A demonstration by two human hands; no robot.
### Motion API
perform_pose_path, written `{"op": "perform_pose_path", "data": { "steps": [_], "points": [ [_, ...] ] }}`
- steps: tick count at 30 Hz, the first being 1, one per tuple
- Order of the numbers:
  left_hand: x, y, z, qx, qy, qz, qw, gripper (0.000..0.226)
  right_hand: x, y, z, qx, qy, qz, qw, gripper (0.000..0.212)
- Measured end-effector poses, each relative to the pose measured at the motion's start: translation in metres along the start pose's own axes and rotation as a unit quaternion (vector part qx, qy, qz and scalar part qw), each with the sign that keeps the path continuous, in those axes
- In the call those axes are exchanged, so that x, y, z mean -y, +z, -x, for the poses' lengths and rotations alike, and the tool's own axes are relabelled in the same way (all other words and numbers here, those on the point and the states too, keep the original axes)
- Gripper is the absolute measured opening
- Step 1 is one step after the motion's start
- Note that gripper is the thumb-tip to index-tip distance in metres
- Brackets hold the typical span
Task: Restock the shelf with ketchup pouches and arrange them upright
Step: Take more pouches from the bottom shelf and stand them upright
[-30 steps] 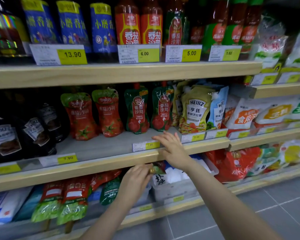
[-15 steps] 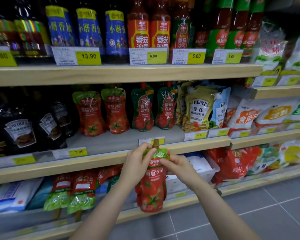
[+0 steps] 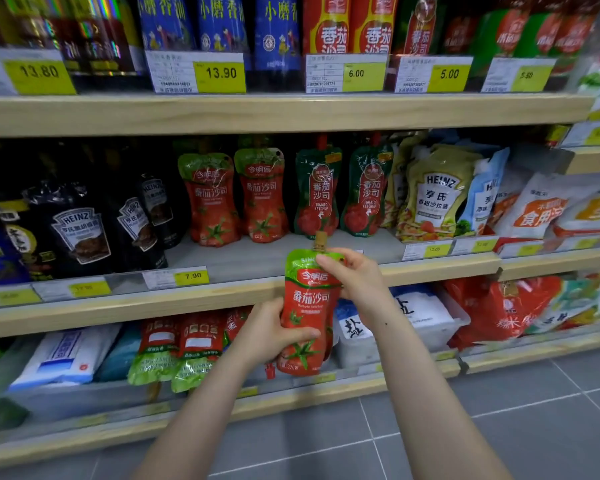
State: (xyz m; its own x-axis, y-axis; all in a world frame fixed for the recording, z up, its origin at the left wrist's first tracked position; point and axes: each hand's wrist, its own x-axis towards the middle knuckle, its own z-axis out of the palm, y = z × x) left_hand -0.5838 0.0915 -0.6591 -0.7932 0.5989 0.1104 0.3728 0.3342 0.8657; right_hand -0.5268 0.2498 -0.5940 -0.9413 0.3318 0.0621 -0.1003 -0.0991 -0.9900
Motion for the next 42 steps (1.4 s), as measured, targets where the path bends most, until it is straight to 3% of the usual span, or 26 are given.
{"op": "perform_pose_path", "data": {
  "steps": [3, 7, 10, 16, 19, 22, 31, 34, 37, 42],
  "points": [
    [-0.002, 0.008, 0.000, 0.000, 0.003, -0.025, 1.000, 0.043, 0.005, 0.000, 0.000, -0.049, -0.023, 0.029, 0.998, 0.009],
    [-0.007, 0.017, -0.001, 0.009, -0.006, 0.023, 1.000, 0.050, 0.003, -0.001, -0.002, -0.147, -0.077, 0.094, 0.982, 0.010],
    [-0.009, 0.018, -0.005, 0.021, -0.016, 0.041, 0.999, 0.051, 0.002, -0.002, -0.003, -0.170, -0.124, 0.136, 0.968, 0.009],
    [0.000, 0.012, 0.001, 0.095, -0.008, 0.023, 0.995, 0.048, 0.001, -0.006, -0.004, -0.153, -0.082, 0.085, 0.981, 0.008],
    [0.003, 0.014, -0.002, 0.070, -0.018, 0.045, 0.996, 0.047, -0.004, -0.014, -0.002, -0.085, -0.028, -0.017, 0.996, 0.004],
    [0.004, 0.015, -0.007, 0.043, -0.029, 0.075, 0.996, 0.046, -0.011, -0.020, 0.001, -0.032, 0.020, -0.029, 0.999, 0.018],
    [0.000, 0.017, -0.008, 0.018, -0.021, 0.061, 0.998, 0.046, -0.011, -0.025, 0.002, -0.011, 0.060, -0.040, 0.997, 0.023],
    [-0.003, 0.017, -0.007, -0.019, -0.010, 0.050, 0.999, 0.041, -0.013, -0.020, 0.009, 0.021, 0.042, 0.053, 0.997, 0.014],
    [-0.012, 0.019, -0.010, -0.059, 0.028, -0.009, 0.998, 0.041, -0.013, -0.013, 0.011, 0.002, 0.004, 0.081, 0.997, 0.037],
    [-0.026, -0.001, -0.010, -0.102, 0.076, -0.003, 0.992, 0.074, 0.012, -0.011, 0.008, -0.008, -0.084, 0.073, 0.994, 0.039]
  ]
}}
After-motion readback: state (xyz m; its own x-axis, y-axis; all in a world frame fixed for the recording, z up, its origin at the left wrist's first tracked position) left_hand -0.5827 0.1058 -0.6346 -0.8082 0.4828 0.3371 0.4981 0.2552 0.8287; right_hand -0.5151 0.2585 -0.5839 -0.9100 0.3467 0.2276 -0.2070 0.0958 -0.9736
